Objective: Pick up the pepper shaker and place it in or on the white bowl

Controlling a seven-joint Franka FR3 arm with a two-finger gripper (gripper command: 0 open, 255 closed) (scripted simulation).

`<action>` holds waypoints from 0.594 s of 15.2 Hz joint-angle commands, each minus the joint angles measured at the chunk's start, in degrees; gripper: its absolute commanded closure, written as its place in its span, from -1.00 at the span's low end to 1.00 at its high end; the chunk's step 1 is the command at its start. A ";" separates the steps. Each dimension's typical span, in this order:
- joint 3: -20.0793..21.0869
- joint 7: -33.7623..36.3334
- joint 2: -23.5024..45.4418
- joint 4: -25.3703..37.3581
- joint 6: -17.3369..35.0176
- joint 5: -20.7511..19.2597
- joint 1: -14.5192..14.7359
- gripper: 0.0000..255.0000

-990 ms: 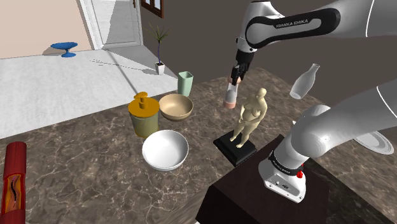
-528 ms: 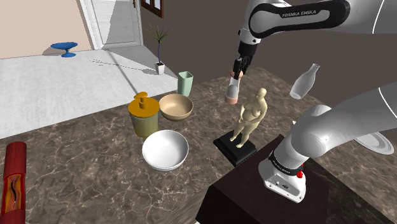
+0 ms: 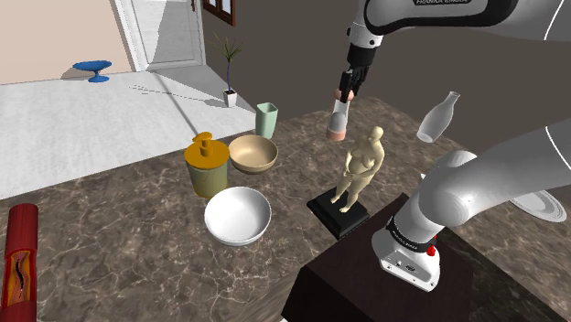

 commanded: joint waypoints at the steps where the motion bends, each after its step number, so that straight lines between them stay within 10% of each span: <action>1: 0.12 -0.08 0.10 1.64 -1.56 0.11 0.06 1.00; 9: 6.81 8.07 -1.69 2.50 -4.87 3.67 3.18 1.00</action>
